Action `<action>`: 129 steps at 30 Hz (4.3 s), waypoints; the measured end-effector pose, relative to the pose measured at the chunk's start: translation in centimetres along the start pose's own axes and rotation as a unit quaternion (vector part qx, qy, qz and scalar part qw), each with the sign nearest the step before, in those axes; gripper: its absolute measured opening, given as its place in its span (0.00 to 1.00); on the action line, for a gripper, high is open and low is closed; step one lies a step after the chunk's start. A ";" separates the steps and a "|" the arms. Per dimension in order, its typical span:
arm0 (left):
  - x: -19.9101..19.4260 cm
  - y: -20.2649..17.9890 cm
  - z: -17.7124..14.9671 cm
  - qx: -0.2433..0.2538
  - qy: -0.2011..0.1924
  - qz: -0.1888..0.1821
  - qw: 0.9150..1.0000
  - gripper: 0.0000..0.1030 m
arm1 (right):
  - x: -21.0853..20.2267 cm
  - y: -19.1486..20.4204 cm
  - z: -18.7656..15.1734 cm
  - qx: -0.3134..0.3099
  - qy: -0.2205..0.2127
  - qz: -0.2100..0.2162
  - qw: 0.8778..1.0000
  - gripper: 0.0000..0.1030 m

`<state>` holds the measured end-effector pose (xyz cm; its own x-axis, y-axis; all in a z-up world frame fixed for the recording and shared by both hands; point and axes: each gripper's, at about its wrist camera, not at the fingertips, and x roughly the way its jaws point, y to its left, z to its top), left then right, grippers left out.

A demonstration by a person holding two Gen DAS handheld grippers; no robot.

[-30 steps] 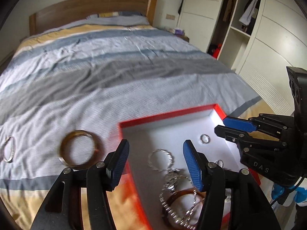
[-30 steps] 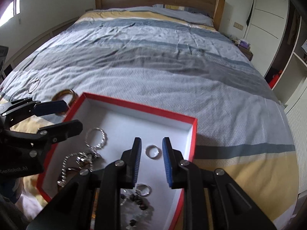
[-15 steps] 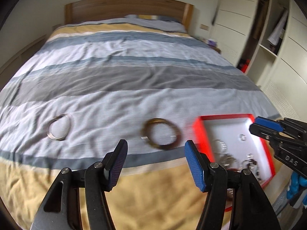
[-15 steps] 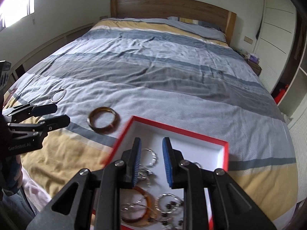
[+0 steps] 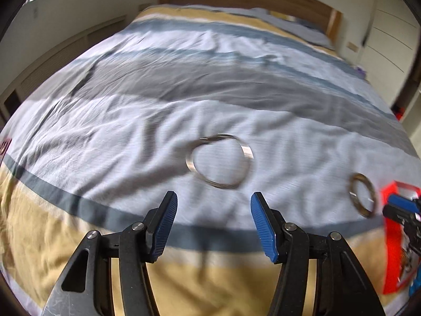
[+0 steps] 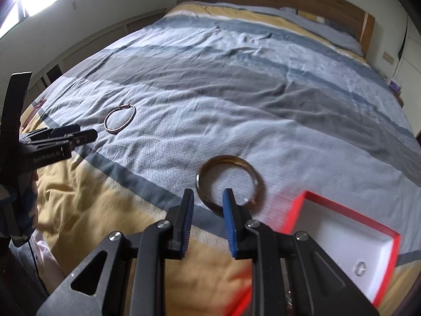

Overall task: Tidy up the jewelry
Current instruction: 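Move the left tool to the silver clasp bangle while the right moves to the brown bangle, then grasp the silver clasp bangle with the left gripper while the right grasps the brown horn bangle, then carry both bangles over the red box with both grippers, then lower both bangles into the box and open both grippers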

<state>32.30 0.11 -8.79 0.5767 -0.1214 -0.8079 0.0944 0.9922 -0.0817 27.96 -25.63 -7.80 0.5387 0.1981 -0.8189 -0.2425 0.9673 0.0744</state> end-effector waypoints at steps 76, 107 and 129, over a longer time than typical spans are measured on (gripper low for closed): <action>-11.1 -30.6 -2.6 0.233 -0.101 -0.072 0.964 0.03 | -15.1 -15.4 -8.9 0.150 -0.119 -0.001 0.982 0.07; 1.9 -35.1 -6.6 0.248 0.042 -0.106 0.962 0.06 | -3.0 -19.2 -9.9 0.084 0.037 -0.013 0.996 0.08; -1.7 -34.2 -5.9 0.220 0.027 -0.119 0.968 0.35 | -7.5 -19.0 -10.2 0.127 0.004 -0.030 0.991 0.26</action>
<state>23.31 -33.41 -8.06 0.4539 -0.3314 -0.8271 0.5629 0.8262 -0.0222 20.27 -47.15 -8.89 0.5387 0.1379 -0.8311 0.0023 0.9863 0.1651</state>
